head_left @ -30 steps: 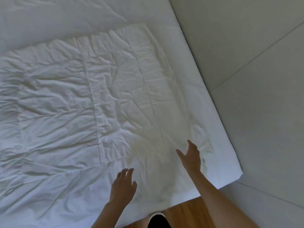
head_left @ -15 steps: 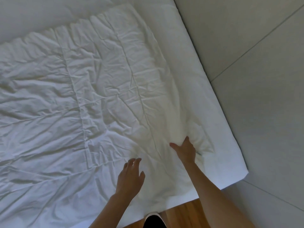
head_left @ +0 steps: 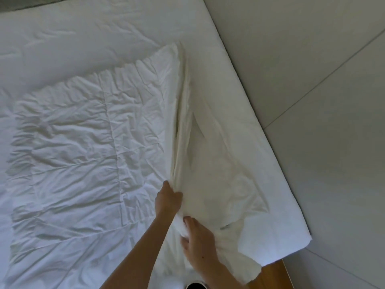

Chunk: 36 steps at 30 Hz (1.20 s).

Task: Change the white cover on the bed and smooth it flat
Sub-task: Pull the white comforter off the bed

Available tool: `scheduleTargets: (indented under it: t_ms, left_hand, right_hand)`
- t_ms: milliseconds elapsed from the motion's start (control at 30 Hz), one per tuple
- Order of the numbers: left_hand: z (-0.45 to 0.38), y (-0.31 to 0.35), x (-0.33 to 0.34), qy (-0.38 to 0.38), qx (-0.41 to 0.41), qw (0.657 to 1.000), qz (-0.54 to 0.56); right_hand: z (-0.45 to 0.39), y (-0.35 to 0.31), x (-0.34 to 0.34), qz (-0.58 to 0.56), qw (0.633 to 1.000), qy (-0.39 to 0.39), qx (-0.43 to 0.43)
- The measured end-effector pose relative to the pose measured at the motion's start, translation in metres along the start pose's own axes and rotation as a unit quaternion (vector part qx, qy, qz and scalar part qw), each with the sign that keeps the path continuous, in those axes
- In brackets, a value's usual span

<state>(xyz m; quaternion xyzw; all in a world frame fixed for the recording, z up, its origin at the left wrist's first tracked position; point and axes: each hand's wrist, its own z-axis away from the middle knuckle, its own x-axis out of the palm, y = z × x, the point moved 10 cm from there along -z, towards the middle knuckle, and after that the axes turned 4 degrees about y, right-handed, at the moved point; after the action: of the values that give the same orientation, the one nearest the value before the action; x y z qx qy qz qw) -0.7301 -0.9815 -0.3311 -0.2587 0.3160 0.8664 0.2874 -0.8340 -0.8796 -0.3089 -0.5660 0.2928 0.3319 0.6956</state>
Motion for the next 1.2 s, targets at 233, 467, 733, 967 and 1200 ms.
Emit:
scheduleTargets:
  t_ms: [233,467,733,967,1200]
  left_hand:
    - [0.013,-0.059,-0.063,0.034,0.001,0.997,0.062]
    - [0.042,-0.104,-0.115,0.032,0.044,0.993,0.106]
    - [0.051,-0.25,-0.222,0.015,0.076,0.992,0.096]
    - [0.038,-0.353,-0.335,0.034,0.116,0.989,0.087]
    - [0.04,-0.405,-0.37,0.031,0.098,0.99,0.097]
  right_hand:
    - [-0.059,-0.011,-0.049,-0.209,0.956,0.07,0.193]
    - [-0.13,-0.122,0.033,-0.251,0.925,-0.092,0.269]
    - [-0.105,-0.21,0.127,-0.575,0.71,0.049,0.404]
    - [-0.066,-0.33,0.203,-0.657,0.633,0.048,0.407]
    - [-0.067,-0.389,0.213,-0.546,0.759,0.104,0.339]
